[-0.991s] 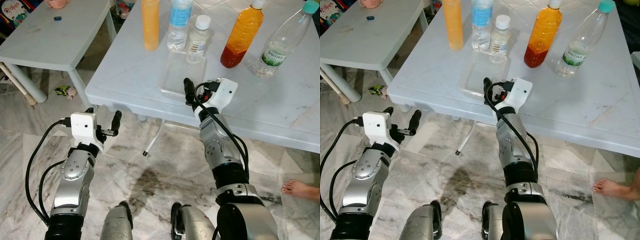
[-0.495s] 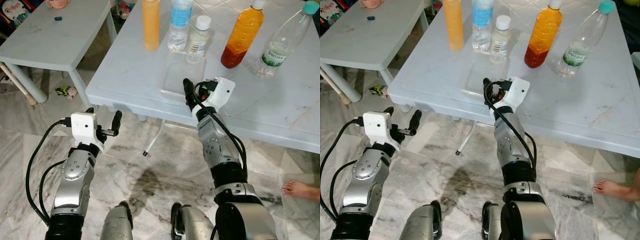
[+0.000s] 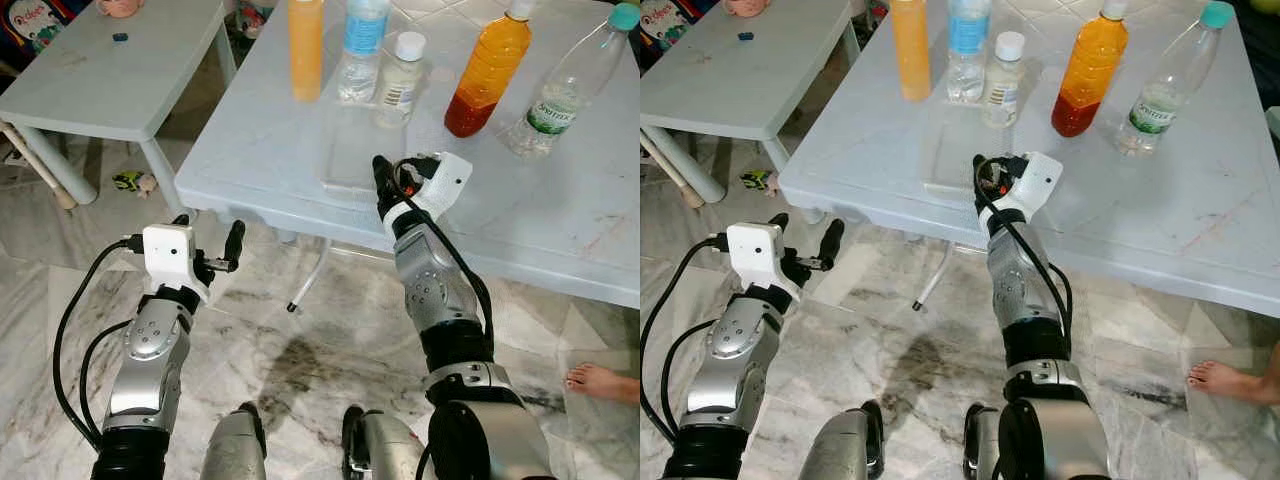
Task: Restocking fridge
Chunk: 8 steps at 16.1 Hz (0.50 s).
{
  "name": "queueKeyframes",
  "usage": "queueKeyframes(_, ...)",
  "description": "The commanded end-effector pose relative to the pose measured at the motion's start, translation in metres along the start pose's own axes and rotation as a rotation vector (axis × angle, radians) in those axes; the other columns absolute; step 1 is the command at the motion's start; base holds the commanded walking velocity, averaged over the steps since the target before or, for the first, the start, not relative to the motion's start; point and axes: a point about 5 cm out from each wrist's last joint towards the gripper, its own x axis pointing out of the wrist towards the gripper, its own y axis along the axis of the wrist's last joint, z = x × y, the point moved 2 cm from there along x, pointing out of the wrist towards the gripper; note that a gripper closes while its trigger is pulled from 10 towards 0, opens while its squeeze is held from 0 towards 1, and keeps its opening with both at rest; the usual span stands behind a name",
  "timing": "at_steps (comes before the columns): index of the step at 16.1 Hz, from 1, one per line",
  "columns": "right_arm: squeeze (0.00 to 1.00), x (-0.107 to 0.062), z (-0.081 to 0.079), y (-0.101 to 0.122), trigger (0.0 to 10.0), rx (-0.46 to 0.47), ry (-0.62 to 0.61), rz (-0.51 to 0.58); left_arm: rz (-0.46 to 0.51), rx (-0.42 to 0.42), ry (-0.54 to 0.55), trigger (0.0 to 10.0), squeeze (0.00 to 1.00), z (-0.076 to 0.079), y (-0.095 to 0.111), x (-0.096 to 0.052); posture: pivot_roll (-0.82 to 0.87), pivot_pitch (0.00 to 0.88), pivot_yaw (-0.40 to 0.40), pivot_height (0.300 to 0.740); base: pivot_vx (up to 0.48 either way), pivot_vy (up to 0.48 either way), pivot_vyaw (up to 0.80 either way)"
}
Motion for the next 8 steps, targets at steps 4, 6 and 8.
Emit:
queueKeyframes(4, 0.00, -0.002, 0.008, -0.003, 0.0, 0.030, -0.056, -0.029, -0.006, 0.015, -0.004, 10.0, 0.00, 0.001, 0.000, 0.002, 0.05, 0.191, 0.017, 0.740, 0.000, 0.000, 0.00)
queueKeyframes(6, 0.00, -0.003, 0.004, 0.005, 0.0, 0.033, -0.041, -0.012, -0.024, 0.033, 0.011, 10.0, 0.00, -0.001, 0.000, 0.001, 0.06, 0.209, 0.009, 0.740, 0.000, 0.000, 0.00)
queueKeyframes(8, 0.00, -0.008, 0.005, 0.005, 0.0, 0.037, -0.042, -0.014, -0.045, 0.025, 0.054, 10.0, 0.00, -0.005, -0.007, -0.003, 0.05, 0.203, -0.002, 0.740, 0.000, 0.000, 0.00)
